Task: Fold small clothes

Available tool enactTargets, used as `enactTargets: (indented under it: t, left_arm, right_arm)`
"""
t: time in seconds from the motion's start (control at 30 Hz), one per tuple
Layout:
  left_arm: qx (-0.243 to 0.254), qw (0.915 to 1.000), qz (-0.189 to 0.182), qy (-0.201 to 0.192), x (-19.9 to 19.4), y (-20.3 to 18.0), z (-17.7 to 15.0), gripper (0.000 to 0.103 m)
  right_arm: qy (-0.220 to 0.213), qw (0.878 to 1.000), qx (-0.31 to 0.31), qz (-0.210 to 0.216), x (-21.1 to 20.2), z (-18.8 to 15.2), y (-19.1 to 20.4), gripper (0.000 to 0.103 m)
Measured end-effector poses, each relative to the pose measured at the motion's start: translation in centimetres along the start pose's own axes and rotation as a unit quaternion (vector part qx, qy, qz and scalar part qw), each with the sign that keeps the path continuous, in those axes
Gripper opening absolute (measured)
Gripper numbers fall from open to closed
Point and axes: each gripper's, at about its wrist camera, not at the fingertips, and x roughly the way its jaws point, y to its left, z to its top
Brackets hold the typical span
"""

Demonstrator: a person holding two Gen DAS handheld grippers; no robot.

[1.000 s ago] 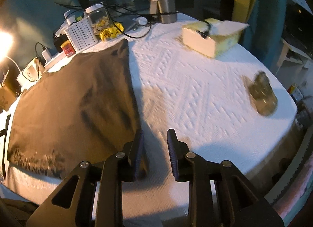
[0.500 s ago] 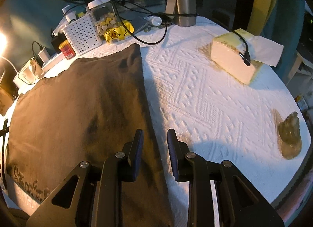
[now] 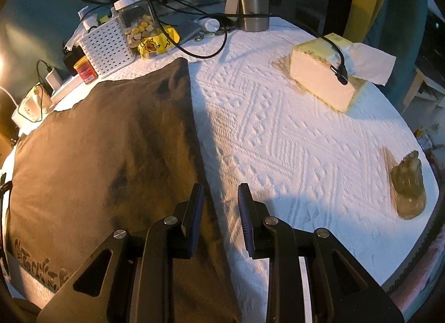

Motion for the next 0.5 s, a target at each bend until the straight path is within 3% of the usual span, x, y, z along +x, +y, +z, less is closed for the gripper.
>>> enactTargets:
  t: [0.2, 0.3, 0.33, 0.43, 0.5]
  left_arm:
    - [-0.026, 0.9995, 0.005, -0.016, -1.4, 0.8, 0.0, 0.004]
    - [-0.025, 0.9993, -0.009, -0.026, -2.9, 0.7, -0.4, 0.005]
    - [-0.020, 0.9992, -0.014, -0.032, -3.5, 0.4, -0.7, 0.013]
    - [-0.015, 0.9981, -0.029, -0.052, -5.1, -0.6, -1.6, 0.049]
    - [-0.011, 0.9973, -0.041, -0.061, -5.9, -1.3, -2.1, 0.053]
  right_arm:
    - [-0.008, 1.000, 0.002, 0.001, -1.3, -1.1, 0.3, 0.027]
    - [-0.013, 1.000, 0.002, 0.001, -2.1, -1.7, 0.5, 0.027]
    - [-0.016, 1.000, 0.002, 0.001, -2.4, -2.0, 0.5, 0.027]
    - [-0.020, 1.000, 0.001, 0.002, -3.1, -2.9, 0.9, 0.027]
    - [-0.026, 1.000, 0.000, 0.001, -3.5, -3.6, 1.1, 0.027]
